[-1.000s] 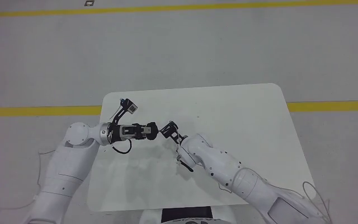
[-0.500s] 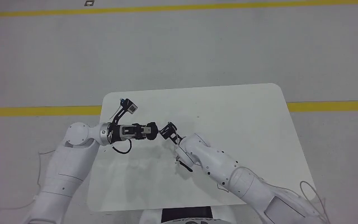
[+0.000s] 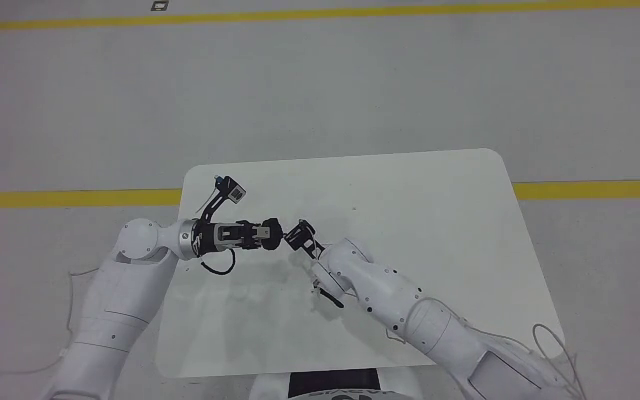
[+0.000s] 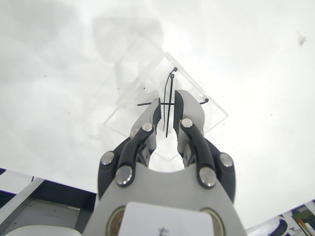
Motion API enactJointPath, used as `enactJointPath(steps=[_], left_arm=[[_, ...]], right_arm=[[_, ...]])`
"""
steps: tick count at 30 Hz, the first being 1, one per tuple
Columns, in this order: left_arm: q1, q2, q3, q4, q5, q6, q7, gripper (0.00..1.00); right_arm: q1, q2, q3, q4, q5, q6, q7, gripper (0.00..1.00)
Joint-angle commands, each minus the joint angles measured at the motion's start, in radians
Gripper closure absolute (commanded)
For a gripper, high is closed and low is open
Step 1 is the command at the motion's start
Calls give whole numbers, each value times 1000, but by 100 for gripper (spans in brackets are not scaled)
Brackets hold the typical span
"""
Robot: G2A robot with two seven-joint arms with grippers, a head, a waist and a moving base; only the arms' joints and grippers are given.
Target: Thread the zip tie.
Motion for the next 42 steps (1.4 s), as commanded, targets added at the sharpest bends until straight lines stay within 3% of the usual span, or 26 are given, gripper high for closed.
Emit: enactJointPath(steps=[1,18,21,27,31,42], left_arm=[[0,0,0,0,0,0,0,100],[0,0,0,0,0,0,0,100],[0,0,0,0,0,0,0,100],[0,0,0,0,0,0,0,100],[0,0,0,0,0,0,0,100],[0,0,0,0,0,0,0,100]], right_arm=[[0,-3,2,6,-1,-3,-2,87],[-3,-29,23,48,-13,2,-12,82],[-4,-33,27,54,-13,-1,-12,84],[-5,-41,34,71,-14,-7,-15,98],[-8,-46,41,74,-16,-3,-18,100],[-61,-32,91,-38,-70,-8,3,100]])
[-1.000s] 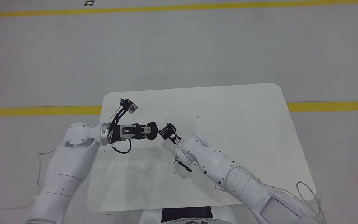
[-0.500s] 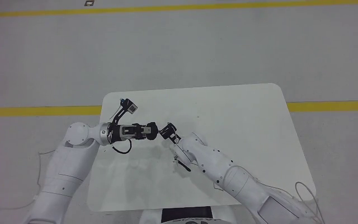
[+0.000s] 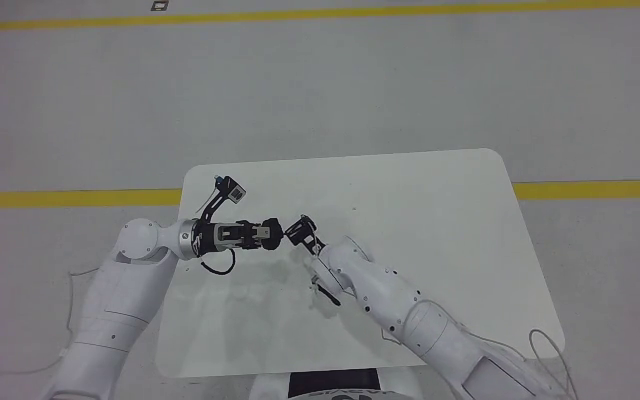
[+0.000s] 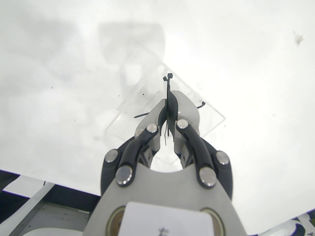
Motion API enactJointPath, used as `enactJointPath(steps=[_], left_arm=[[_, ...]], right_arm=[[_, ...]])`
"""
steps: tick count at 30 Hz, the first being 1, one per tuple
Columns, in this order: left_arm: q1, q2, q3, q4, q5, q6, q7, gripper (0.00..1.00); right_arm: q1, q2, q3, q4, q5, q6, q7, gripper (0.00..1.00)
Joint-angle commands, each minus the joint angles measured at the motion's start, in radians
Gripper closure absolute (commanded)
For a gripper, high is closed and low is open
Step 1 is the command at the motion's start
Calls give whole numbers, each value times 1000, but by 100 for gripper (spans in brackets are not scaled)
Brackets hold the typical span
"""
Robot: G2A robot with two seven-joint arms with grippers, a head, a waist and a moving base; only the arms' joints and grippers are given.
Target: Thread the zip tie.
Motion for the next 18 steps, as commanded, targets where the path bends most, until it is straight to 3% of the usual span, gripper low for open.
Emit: enactJointPath(steps=[1,6,8,18], left_arm=[[0,0,0,0,0,0,0,100],[0,0,0,0,0,0,0,100],[0,0,0,0,0,0,0,100],[0,0,0,0,0,0,0,100]], right_arm=[[-13,4,10,-26,-12,-5,6,100],[-48,14,34,-76,-39,-25,18,100],[-55,14,38,-79,-40,-35,17,96],[-63,8,50,-74,-45,-42,0,100]])
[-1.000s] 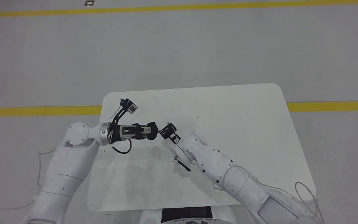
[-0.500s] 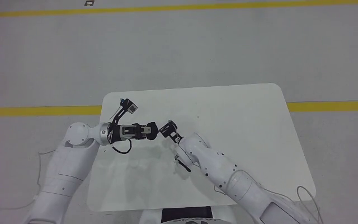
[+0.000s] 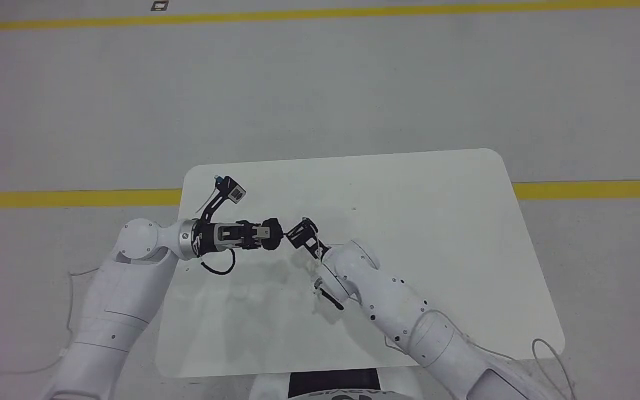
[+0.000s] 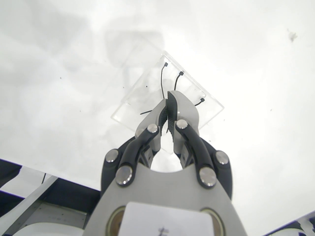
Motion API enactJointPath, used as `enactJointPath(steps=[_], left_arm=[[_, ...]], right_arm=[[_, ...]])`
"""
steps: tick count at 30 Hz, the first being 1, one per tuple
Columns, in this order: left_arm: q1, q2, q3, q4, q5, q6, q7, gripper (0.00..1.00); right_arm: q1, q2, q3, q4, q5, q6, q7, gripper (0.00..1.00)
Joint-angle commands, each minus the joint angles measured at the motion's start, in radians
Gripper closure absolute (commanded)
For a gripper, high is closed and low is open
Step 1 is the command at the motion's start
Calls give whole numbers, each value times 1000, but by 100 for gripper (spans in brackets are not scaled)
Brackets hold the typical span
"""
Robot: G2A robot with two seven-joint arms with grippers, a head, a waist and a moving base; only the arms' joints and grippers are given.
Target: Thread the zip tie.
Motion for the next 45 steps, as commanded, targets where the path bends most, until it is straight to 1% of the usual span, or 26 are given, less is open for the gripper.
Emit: enactJointPath(steps=[1,3,6,7,18,31,40,45], left_arm=[[0,0,0,0,0,0,0,100],[0,0,0,0,0,0,0,100],[0,0,0,0,0,0,0,100],[0,0,0,0,0,0,0,100],[0,0,0,0,0,0,0,100],[0,0,0,0,0,0,0,100],[0,0,0,0,0,0,0,100],[0,0,0,0,0,0,0,100]], right_arm=[[-5,1,6,-7,-6,-3,2,100],[-8,1,10,-9,-12,-6,6,100],[-8,-1,11,3,-22,-9,11,86],[-6,-2,9,7,-27,-7,12,85],[24,-26,-11,84,-22,-6,-1,89],[41,-46,-22,132,-37,0,-6,89],[47,-57,-18,160,-42,-1,-9,89],[50,-63,-14,177,-39,-3,-13,91]])
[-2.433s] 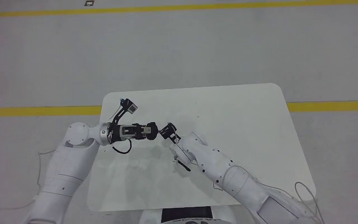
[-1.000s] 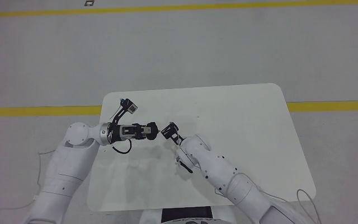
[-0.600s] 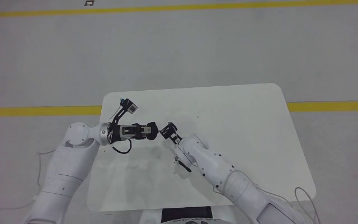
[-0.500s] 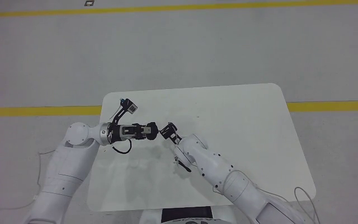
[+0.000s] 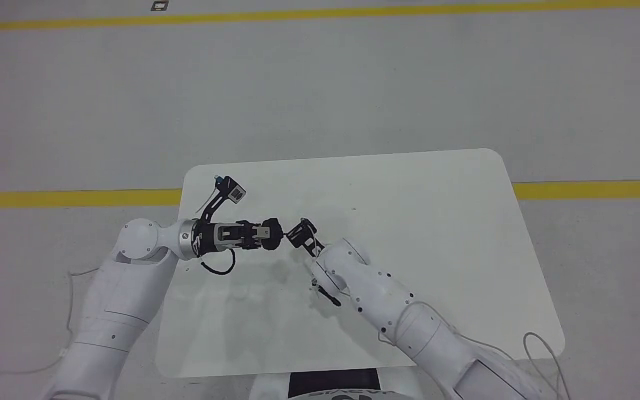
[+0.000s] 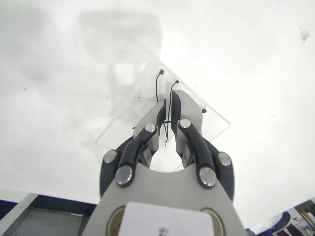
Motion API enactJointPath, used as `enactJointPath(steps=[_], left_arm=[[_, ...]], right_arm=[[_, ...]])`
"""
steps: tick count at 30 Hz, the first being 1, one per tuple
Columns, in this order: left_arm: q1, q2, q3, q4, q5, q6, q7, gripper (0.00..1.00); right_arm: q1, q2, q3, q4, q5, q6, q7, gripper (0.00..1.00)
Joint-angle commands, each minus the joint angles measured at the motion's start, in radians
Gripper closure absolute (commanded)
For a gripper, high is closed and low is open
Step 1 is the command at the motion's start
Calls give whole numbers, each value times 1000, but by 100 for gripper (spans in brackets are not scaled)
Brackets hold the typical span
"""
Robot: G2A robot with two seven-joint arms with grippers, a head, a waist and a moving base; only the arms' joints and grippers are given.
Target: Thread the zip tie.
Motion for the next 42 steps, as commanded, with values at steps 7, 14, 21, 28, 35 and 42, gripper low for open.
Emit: enactJointPath(steps=[7,14,21,28,35,42], left_arm=[[0,0,0,0,0,0,0,100],[0,0,0,0,0,0,0,100],[0,0,0,0,0,0,0,100],[0,0,0,0,0,0,0,100],[0,0,0,0,0,0,0,100],[0,0,0,0,0,0,0,100]], right_arm=[[3,-8,6,18,3,-4,-5,100],[-16,-8,17,-25,-24,2,6,100],[-82,10,63,-168,-48,-26,13,100],[-184,39,139,-364,-58,-73,1,100],[-308,67,242,-548,18,-136,-101,100],[-394,82,320,-633,135,-165,-253,100]])
